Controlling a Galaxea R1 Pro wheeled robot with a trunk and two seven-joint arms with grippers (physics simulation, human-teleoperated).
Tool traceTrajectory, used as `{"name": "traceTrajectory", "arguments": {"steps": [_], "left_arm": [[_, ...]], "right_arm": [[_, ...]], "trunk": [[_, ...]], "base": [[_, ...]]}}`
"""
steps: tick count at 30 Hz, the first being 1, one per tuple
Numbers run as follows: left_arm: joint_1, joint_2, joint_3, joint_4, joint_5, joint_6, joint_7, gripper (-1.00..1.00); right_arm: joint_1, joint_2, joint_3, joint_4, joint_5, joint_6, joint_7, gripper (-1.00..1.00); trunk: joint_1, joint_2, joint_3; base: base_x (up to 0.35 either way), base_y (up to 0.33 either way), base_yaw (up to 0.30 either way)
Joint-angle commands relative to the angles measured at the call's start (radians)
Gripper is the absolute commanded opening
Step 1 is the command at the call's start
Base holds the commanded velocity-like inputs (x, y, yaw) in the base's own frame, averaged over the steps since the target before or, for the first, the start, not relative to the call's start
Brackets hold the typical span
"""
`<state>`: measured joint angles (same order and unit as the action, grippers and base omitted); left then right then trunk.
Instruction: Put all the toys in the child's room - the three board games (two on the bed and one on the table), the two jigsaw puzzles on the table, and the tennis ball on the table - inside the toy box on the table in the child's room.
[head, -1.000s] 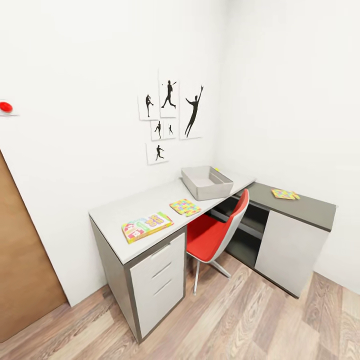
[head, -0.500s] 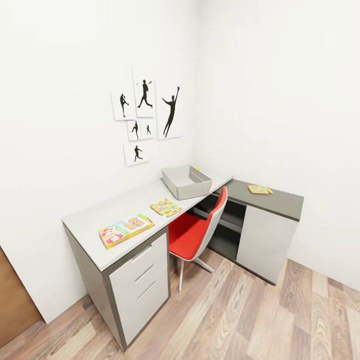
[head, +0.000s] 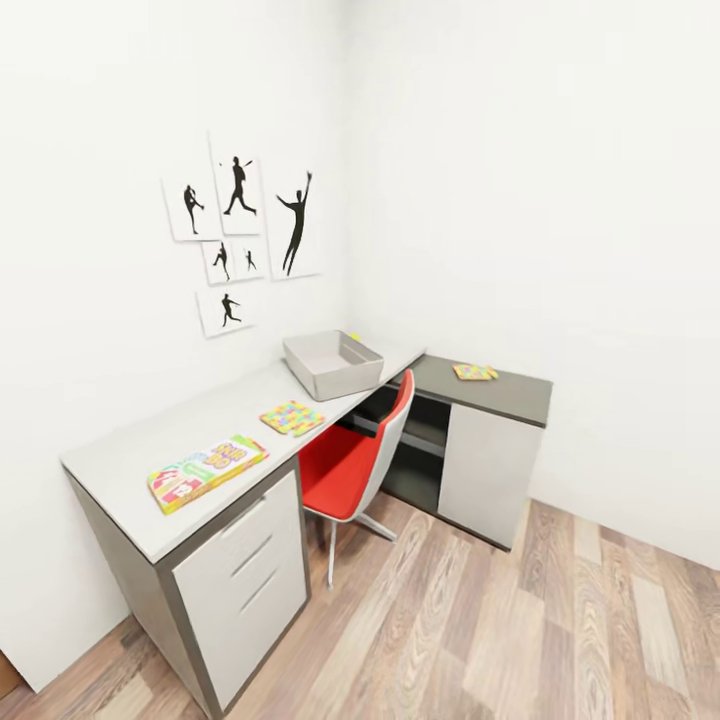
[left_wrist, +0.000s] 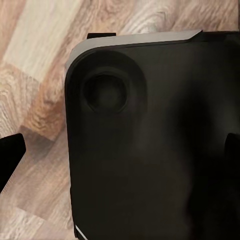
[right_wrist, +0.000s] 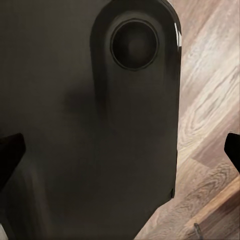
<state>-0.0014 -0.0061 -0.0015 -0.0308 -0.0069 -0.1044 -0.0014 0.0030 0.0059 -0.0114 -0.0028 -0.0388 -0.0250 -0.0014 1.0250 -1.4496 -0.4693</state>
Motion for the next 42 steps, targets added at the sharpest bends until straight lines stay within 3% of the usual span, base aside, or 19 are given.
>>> {"name": "traceTrajectory", "arguments": {"steps": [1,25,35,42], "left_arm": [[0.0,0.0,0.0,0.0,-0.001,-0.003,0.0,1.0],[0.0,0.0,0.0,0.0,-0.001,-0.004,0.0,1.0],[0.0,0.001,-0.001,-0.001,-0.001,-0.057,-0.002,1.0],[-0.006,0.002,0.006,-0.14,0.003,-0.033,0.006,1.0]], "right_arm": [[0.0,0.0,-0.001,0.0,-0.004,-0.003,0.0,1.0],[0.0,0.0,-0.001,0.0,-0.004,-0.003,0.0,1.0],[0.0,-0.001,-0.012,0.0,-0.02,-0.007,0.0,1.0],[-0.015,-0.007,-0.041,-0.004,-0.058,0.013,0.006,1.0]], "trunk": [[0.0,0.0,-0.001],[0.0,0.0,0.003],[0.0,0.0,0.006],[0.0,0.0,0.007]], "base": [[0.0,0.0,-0.261],[0.0,0.0,-0.266],[0.0,0.0,-0.276],[0.0,0.0,-0.279]]}}
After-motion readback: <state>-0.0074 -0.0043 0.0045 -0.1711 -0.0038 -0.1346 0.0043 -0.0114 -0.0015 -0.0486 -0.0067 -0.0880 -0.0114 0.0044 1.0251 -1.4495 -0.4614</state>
